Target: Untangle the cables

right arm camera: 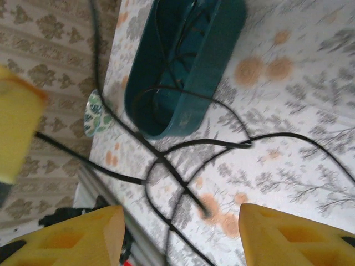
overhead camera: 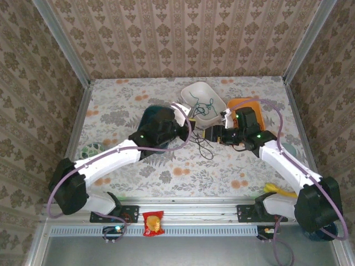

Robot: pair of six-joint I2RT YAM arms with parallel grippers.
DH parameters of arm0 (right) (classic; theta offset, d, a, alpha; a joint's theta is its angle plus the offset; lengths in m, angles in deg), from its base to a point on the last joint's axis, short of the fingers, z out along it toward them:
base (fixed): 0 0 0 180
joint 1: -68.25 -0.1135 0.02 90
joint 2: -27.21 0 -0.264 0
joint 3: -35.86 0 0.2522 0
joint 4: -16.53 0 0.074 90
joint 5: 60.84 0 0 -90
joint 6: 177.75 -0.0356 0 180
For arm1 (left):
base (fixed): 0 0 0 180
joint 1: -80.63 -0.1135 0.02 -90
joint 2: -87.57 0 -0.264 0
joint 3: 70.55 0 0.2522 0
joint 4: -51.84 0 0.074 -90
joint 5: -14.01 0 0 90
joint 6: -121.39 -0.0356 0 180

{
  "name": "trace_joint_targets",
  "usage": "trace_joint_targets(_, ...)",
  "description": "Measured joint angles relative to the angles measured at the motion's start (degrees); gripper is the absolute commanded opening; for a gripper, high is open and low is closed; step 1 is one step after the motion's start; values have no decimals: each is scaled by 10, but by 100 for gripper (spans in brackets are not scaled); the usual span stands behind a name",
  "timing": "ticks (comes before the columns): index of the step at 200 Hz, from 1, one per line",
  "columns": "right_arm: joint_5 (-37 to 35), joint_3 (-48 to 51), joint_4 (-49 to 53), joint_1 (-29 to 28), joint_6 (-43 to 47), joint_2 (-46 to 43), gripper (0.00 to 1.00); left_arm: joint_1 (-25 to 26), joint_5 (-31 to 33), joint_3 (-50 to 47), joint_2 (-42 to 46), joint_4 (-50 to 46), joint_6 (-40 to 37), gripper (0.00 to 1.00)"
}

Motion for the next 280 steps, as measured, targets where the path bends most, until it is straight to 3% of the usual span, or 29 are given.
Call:
trace_joint_targets(47, -98, 42, -30, 37, -18, -124, 61, -47, 23, -16, 103, 1, -8, 0)
trace_joint_targets(116, -104, 42, -33, 46, -17, -91, 61, -206, 76, -35, 144, -27, -21, 0)
trace_joint_targets(153, -94, 36, -23, 46, -17, -76, 61, -237, 99, -55, 61, -27, -23, 0)
trace_joint_targets(205, -90, 18, -5, 46, -10, -71, 61, -235, 38, -69, -134, 4, 21, 0)
trace_joint_targets(243, -90, 16, 10, 46, 1, -71, 61, -219, 26, -64, -191, 10, 51, 0)
trace_joint_targets(251, -91, 16, 12, 46, 1, -71, 61, -217, 27, -60, -194, 9, 55, 15)
trace_joint_targets(266, -92, 16, 16, 46, 2, -71, 61, -216, 35, -53, -194, 9, 59, 58)
trace_joint_targets(280, -100, 16, 19, 46, 2, -71, 61, -216, 49, -47, -189, 10, 61, 84)
